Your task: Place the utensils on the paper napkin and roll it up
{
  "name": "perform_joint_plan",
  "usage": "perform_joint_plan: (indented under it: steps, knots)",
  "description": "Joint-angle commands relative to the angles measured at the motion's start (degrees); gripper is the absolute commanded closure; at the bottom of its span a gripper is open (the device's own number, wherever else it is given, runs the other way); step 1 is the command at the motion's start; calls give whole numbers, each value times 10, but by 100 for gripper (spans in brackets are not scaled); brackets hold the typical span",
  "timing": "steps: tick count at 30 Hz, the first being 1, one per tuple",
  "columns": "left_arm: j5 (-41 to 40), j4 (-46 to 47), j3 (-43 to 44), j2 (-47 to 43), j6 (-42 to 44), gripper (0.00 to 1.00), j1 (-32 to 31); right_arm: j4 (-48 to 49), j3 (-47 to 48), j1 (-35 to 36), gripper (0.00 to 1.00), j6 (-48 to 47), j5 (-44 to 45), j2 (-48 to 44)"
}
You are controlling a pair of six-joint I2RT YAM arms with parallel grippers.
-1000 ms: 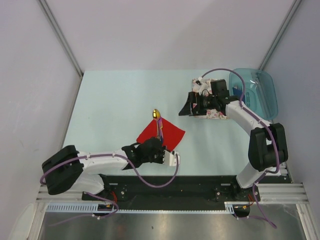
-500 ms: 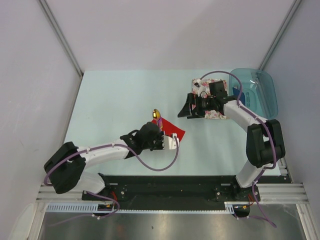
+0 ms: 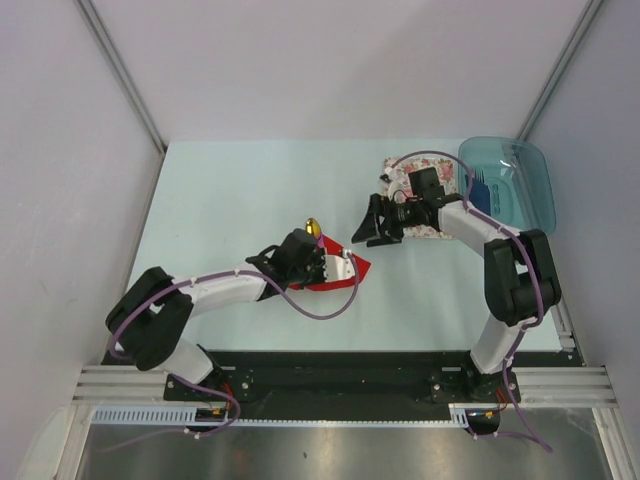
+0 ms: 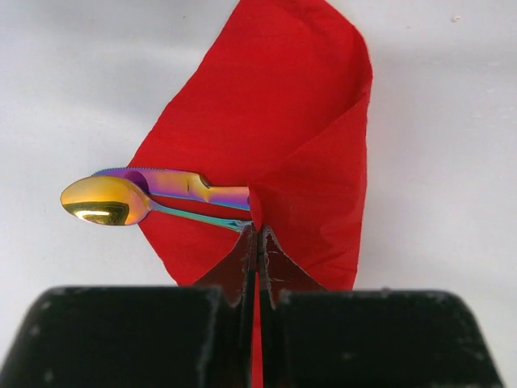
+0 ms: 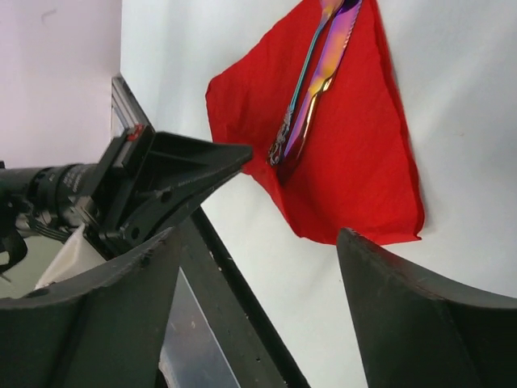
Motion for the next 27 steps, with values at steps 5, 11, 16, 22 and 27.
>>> perform_joint_plan:
  steps: [5, 11, 16, 22, 27]
  knots:
    - [21, 12, 29, 22, -1, 100, 14, 10, -24, 23, 40, 26, -46, 33]
    - [15, 12, 31, 37, 1, 100, 17, 36, -48, 37, 55, 54, -60, 49]
    - [7, 29, 34, 49, 3, 100, 19, 48, -61, 48, 63, 66, -70, 58]
    - [0, 35, 38, 60, 1, 100, 20, 87, -77, 65, 69, 107, -81, 66]
    - [-3, 34, 40, 64, 2, 100, 23, 105, -76, 76, 71, 129, -85, 86]
